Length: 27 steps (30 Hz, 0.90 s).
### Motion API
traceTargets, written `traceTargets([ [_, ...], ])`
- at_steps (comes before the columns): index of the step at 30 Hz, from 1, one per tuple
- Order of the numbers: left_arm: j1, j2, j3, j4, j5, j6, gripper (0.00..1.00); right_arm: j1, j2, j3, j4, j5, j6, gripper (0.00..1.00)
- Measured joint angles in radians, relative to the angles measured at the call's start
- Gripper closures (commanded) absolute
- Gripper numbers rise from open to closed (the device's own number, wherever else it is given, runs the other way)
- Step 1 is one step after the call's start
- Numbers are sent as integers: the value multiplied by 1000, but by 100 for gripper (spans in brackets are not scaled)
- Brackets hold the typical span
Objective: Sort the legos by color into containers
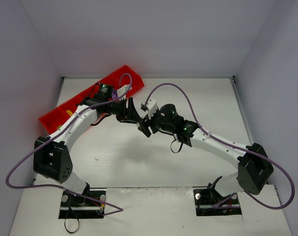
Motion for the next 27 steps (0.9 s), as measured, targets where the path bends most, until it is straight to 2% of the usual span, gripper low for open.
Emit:
traceTargets([
  [2, 0, 6, 0, 2, 4, 1, 65, 0, 0, 0, 0, 0, 0, 100],
  [8, 0, 13, -6, 26, 18, 0, 75, 0, -2, 0, 0, 1, 5, 100],
  [13, 0, 14, -13, 47, 27, -2, 100, -1, -2, 0, 0, 2, 7, 99],
  [14, 0, 14, -13, 48, 27, -1, 100, -1, -2, 0, 0, 2, 7, 97],
  [15, 0, 14, -13, 49, 27, 0, 100, -1, -2, 0, 0, 2, 8, 94],
  [18, 0, 14, -13, 51, 27, 2, 100, -1, -2, 0, 0, 4, 11, 75],
  [19, 0, 14, -13, 51, 27, 2, 100, -1, -2, 0, 0, 4, 14, 65],
  [23, 0, 14, -13, 51, 27, 8, 100, -1, -2, -6, 8, 5, 25, 53],
  [24, 0, 14, -13, 51, 27, 10, 100, -1, -2, -7, 10, 7, 27, 40],
  [27, 1, 14, -13, 52, 26, 10, 100, -1, -2, -8, 13, 13, 39, 37],
])
